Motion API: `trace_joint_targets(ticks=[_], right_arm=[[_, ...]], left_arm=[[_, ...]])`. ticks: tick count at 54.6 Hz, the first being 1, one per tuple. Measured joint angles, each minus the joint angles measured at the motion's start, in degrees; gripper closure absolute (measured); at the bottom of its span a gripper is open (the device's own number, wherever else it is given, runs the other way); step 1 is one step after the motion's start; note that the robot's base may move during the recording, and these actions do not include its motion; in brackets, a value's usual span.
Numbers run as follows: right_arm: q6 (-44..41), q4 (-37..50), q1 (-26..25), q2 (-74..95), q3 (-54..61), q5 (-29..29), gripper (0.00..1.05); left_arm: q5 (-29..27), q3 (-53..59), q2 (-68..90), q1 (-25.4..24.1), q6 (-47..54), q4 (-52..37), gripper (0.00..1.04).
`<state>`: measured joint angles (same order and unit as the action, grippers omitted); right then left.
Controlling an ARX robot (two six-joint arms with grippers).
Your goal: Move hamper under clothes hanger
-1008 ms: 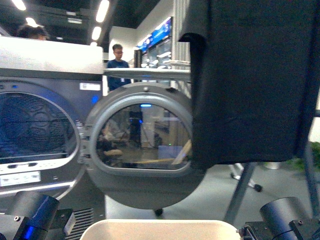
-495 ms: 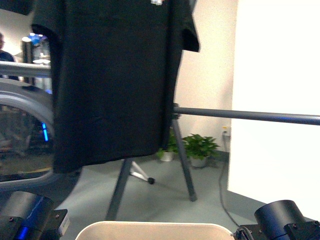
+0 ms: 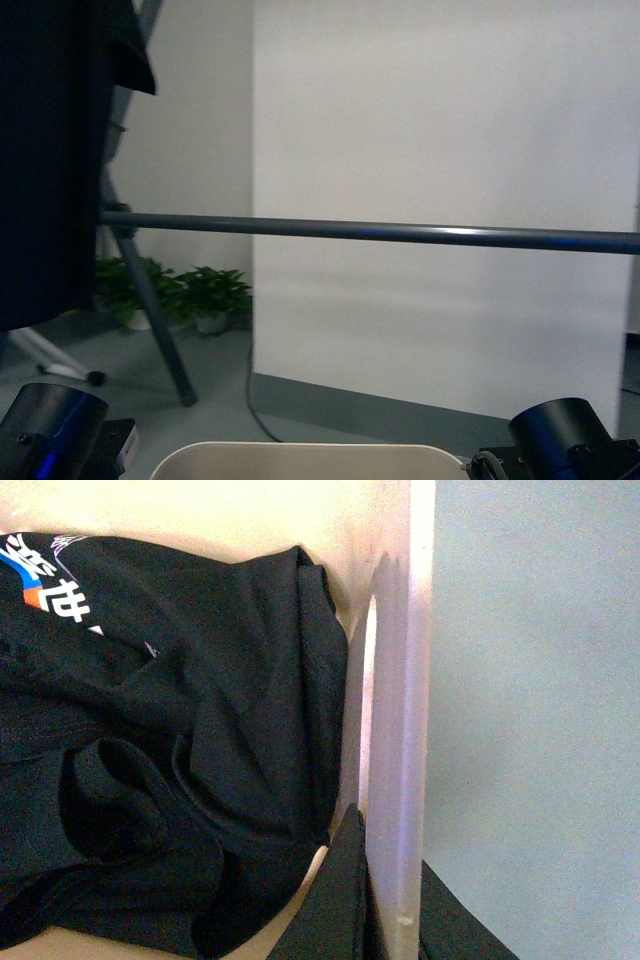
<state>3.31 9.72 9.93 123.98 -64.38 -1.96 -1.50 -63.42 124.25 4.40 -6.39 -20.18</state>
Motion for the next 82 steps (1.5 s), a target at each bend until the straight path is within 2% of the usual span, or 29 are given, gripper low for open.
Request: trace_joint_targets(ticks=[23,33,50,65,68,73,82], right_arm=[[0.0,0.0,-0.07,-0.02,0.04,-0.04,1.02],[-0.11,0.0,-1.51,-0.13,0.11,-1.16,1.02],[0.0,0.0,0.7,-0.13,0.11,0.42,1.02],[0.0,0.0,0.22,-0.13,0.11,-0.33,1.02],[0.57,1.05,0.02,-0.13,0.44,-0.66,1.02],[6.93,10.12,0.09,1.49,1.03,-2.91,1.02],[10.01,9.81,0.59,4.44,-2.23,-3.74,1.02]], left_arm=[[-0.04,0.0,-0.07,0.07,0.0,0.0,1.0],[1.49,0.0,-0.07,1.62,0.0,0.0,1.0],[-0.33,0.0,-0.07,-0.52,0.0,0.0,1.0],[0.02,0.0,-0.07,0.02,0.0,0.0,1.0],[0.0,0.81,0.2,0.13,0.28,-3.37,1.0],[-0.31,0.9,2.62,0.15,0.76,-13.35,1.0],[-1.29,-0.94,5.07,0.04,1.05,-14.36,1.0]])
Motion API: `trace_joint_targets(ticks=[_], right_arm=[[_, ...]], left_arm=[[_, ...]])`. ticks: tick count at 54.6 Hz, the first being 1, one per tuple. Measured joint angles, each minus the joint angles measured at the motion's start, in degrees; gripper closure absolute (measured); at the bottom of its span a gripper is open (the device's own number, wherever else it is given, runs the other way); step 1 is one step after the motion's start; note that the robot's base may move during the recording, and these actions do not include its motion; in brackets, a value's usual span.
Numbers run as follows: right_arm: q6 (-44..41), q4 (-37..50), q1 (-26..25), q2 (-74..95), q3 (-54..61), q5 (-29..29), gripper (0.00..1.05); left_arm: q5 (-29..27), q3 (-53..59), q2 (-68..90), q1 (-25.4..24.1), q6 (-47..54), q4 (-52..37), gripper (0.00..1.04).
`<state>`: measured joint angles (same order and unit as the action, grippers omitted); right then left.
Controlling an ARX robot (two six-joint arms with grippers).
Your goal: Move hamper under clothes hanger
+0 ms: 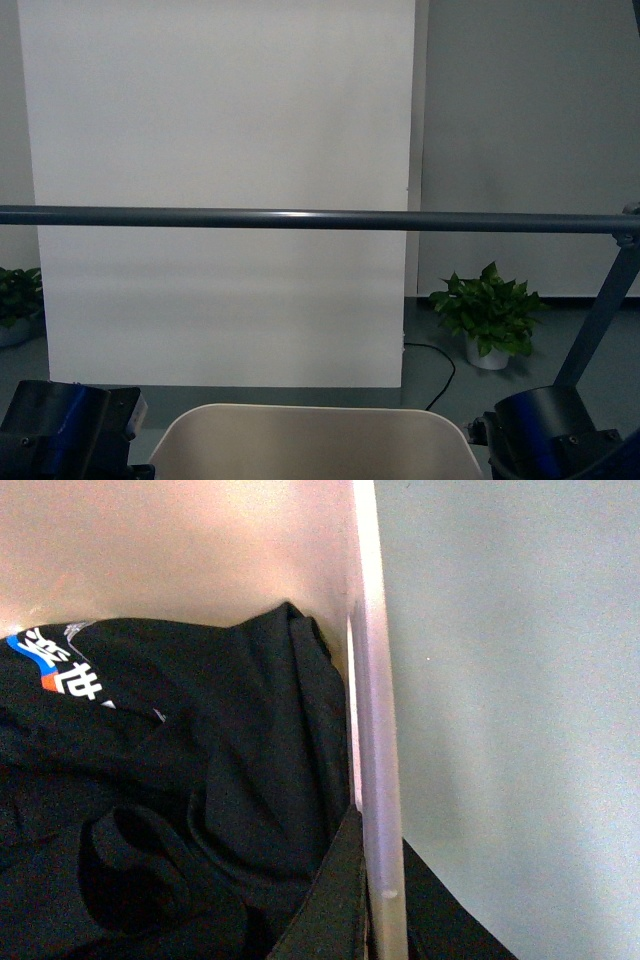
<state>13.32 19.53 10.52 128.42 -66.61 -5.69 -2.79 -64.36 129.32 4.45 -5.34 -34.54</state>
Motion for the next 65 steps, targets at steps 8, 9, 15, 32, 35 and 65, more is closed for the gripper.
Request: trace_joint_targets(ticks=[8,9,15,32,35,65], right_arm=[[0.94,-2.49,0.63,3.74,-3.72,-0.68,1.02],[1.05,-2.86,0.72,4.39,-4.24,-0.81,1.02],[1.57,-4.57,1.33,7.58,-6.54,-1.31,1.02],[2.19,-5.22,2.64,12.02,-8.74,-1.95,1.02],[2.49,-4.9,2.78,12.11,-8.74,-1.95,0.92],[1.77,1.57,2.73,2.73,-4.13,-3.96,0.17]], left_arm=[[-0.35,-1.73,2.69,0.09,0.04,1.11,1.0],[-0.42,-1.95,3.23,0.11,0.02,1.22,1.0],[-0.87,-2.75,5.79,0.24,0.0,1.84,1.0],[-1.07,-3.39,9.66,0.33,-0.7,2.05,0.94],[-0.39,-3.52,9.66,0.33,-1.11,2.1,0.83],[-1.55,-1.27,-1.33,-0.44,0.37,-2.25,0.06]])
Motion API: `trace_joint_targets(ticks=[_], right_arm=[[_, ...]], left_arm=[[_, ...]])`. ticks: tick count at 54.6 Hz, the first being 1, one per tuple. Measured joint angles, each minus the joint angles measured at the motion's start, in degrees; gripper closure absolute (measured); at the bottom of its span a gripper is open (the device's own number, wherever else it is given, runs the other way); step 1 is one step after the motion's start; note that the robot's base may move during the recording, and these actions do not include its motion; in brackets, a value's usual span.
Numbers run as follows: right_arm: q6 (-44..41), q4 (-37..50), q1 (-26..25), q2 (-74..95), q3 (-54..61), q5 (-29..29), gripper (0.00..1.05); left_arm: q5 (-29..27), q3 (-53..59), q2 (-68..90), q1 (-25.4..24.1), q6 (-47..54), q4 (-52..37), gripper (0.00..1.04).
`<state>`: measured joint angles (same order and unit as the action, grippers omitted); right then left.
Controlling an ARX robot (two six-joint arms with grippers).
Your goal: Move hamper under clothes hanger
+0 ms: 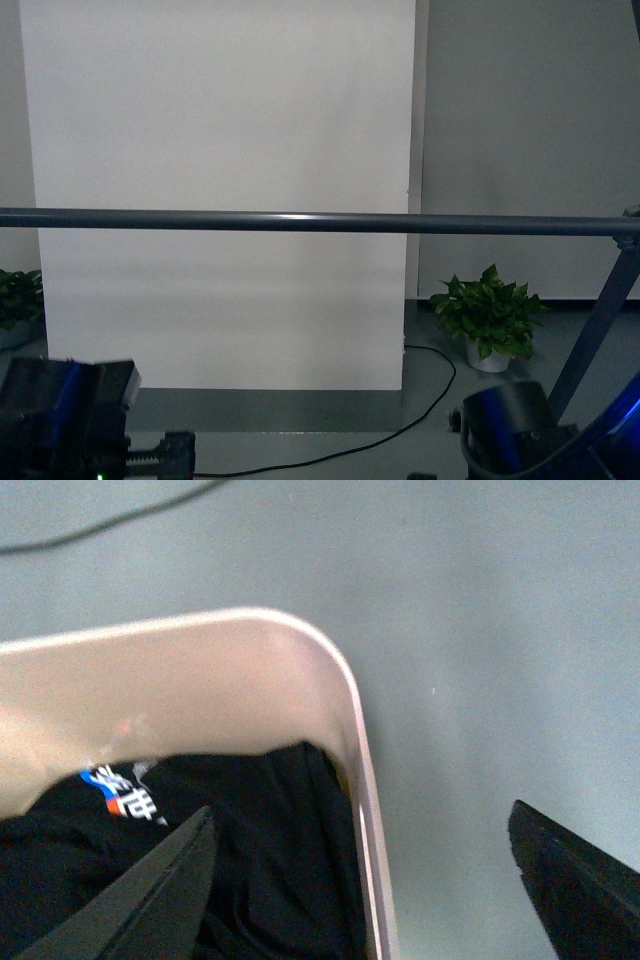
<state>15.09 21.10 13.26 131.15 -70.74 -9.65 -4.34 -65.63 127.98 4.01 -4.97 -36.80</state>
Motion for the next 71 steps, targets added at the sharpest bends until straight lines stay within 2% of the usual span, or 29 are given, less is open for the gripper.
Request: trace_joint_targets(ticks=[4,7,18,26,33,42,46,55,60,71], right_arm=[[-0.5,2.19,-0.02,-4.85,2.08,-0.92,0.06],[-1.27,3.87,-0.02,-8.74,3.85,-1.81,0.08],[-2.21,11.63,0.68,-21.57,12.15,-4.74,0.08],[-3.17,19.04,2.19,-30.45,19.37,-6.23,0.1],[-10.43,32.13,1.79,-35.82,27.23,-3.96,0.29],[-13.35,35.54,-0.52,-40.04,36.13,-2.38,0.48],[-14.01,36.44,-2.25,-42.71,40.79,-1.62,0.6],[-14.73,37.59,-4.33,-49.51,48.57,0.92,0.87],[-14.99,37.66,-5.44,-53.57,52.59,2.32,1.04],[-15.06,35.71,-7.87,-62.49,59.58,4.39,1.02]], left_arm=[[0.48,1.6,-5.42,-0.24,0.09,-0.74,0.07],[1.33,2.93,-9.55,-0.44,-0.22,-1.38,0.06],[3.15,9.07,-22.49,-0.72,-0.96,-4.02,0.07],[1.11,17.84,-31.56,-0.55,2.29,-12.22,0.25],[1.51,26.43,-38.29,-0.59,3.58,-16.02,0.44],[1.57,34.23,-41.51,-1.2,3.91,-17.77,0.64],[4.02,38.25,-43.98,-2.6,4.07,-18.53,0.77],[4.15,44.83,-50.36,-3.91,4.15,-19.63,1.02],[4.24,48.72,-53.99,-3.91,4.24,-19.63,1.01],[4.35,55.08,-62.4,-3.91,4.24,-17.79,1.01]])
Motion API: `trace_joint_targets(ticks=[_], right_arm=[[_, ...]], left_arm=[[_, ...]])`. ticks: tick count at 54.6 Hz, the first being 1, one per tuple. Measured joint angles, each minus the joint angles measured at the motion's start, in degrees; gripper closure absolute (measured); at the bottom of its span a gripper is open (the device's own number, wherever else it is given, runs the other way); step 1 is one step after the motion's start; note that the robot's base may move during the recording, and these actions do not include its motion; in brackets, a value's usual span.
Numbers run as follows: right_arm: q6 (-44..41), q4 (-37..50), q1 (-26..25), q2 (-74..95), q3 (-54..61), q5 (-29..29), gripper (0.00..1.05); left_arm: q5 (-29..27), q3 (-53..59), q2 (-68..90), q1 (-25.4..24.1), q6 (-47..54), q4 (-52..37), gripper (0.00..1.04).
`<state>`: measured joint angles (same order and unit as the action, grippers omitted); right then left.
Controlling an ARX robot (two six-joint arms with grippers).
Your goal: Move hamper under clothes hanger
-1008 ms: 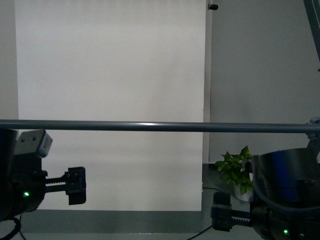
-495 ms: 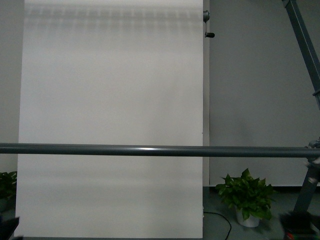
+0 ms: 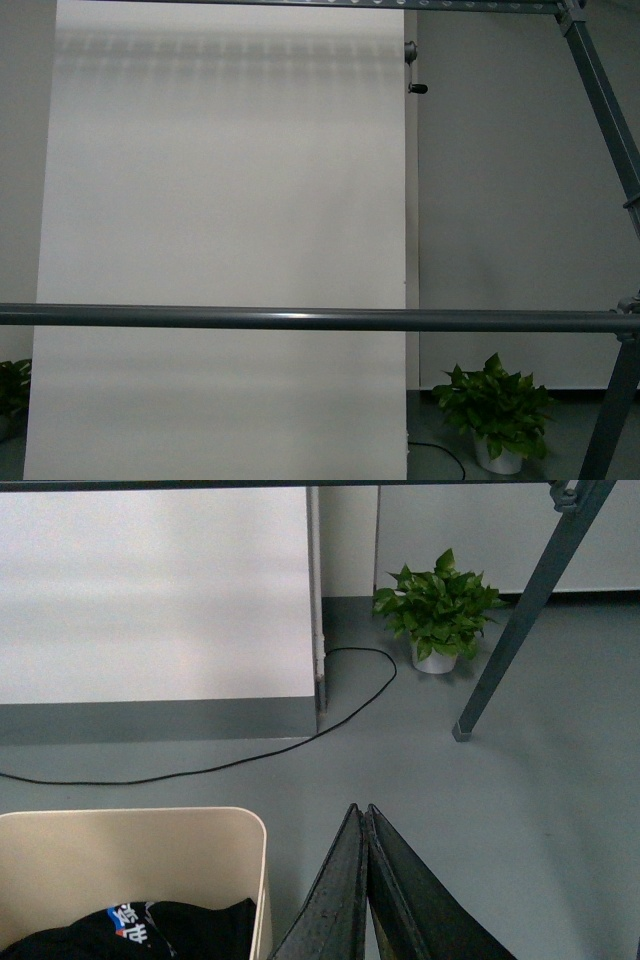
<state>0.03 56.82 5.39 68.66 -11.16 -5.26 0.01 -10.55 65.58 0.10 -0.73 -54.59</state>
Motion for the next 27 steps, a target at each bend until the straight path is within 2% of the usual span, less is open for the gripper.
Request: trace_joint_targets(ticks=[4,8,11,16,27], right_arm=[[0.0,-0.98,-0.52,-2.62,1.66,0.57,1.02],[0.02,1.62,-1.07,-2.99,3.87,1.03,1.02],[-0.02,1.11,-2.95,-3.96,5.29,4.07,1.02],[0.0,-1.18,-4.87,-7.34,6.8,4.92,1.02],[0.0,-8.33,-5.27,-17.0,8.87,5.2,1.02]], left_arm=[[0.0,1.53,-2.58,0.0,0.0,1.09,1.01],[0.0,2.82,-5.16,0.0,0.02,2.49,1.01],[0.0,4.24,-5.77,0.0,0.02,1.29,1.01],[0.0,6.38,-6.86,0.0,0.07,0.57,1.01],[0.0,8.52,-15.96,0.0,0.2,7.56,1.01]])
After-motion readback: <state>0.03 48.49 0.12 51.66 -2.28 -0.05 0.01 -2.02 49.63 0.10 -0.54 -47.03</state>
